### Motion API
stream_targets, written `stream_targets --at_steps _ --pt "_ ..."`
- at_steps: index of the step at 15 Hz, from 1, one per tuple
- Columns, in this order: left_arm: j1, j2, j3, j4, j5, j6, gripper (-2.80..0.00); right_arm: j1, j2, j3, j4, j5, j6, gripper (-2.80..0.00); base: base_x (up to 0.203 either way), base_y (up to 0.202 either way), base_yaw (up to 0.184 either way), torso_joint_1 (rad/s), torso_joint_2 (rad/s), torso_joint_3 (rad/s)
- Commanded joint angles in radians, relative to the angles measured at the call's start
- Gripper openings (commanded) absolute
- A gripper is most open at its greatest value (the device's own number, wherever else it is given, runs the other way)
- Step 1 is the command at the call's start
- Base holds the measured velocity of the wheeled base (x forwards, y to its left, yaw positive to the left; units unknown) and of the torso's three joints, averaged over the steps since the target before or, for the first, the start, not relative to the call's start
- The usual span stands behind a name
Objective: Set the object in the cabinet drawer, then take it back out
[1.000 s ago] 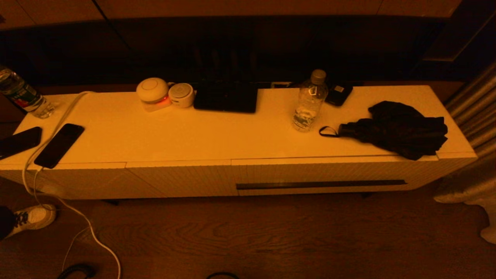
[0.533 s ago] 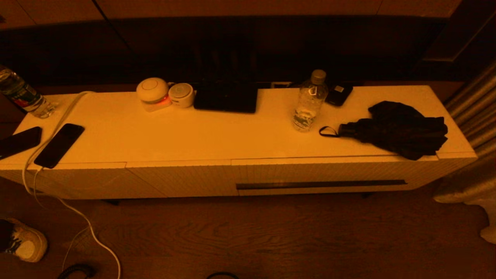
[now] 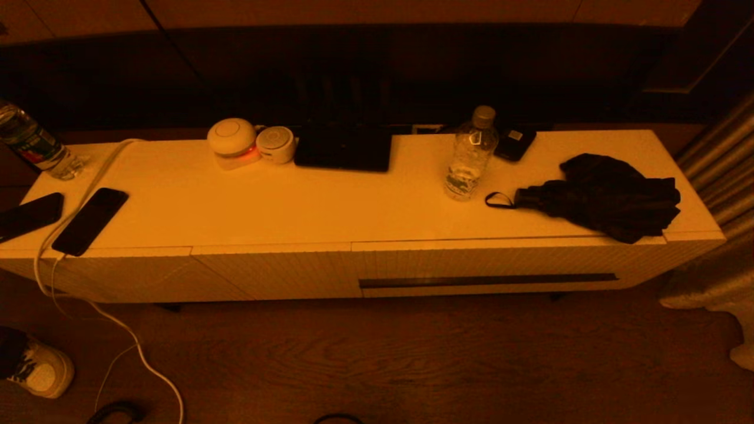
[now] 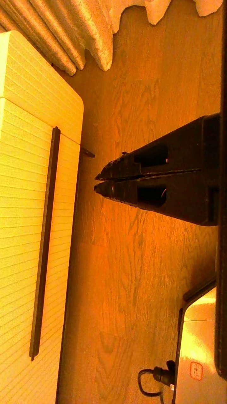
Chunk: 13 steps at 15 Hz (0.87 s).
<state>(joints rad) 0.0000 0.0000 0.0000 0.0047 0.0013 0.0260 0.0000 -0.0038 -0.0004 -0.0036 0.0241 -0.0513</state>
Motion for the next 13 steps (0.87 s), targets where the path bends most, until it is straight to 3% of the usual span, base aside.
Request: stream_targets --at_steps 1,13 --pt "0.0 0.0 0.0 0.0 0.0 0.0 -2.8 -0.002 0.002 0.0 0.002 0.0 -0.001 -2.8 0.0 0.0 0.0 0.0 0.0 0.0" --pt "0.0 0.0 0.0 0.0 0.0 0.0 -2.8 0.0 0.002 0.0 0.002 0.0 -0.001 -2.8 0.0 0.0 0.0 0.0 0.0 0.0"
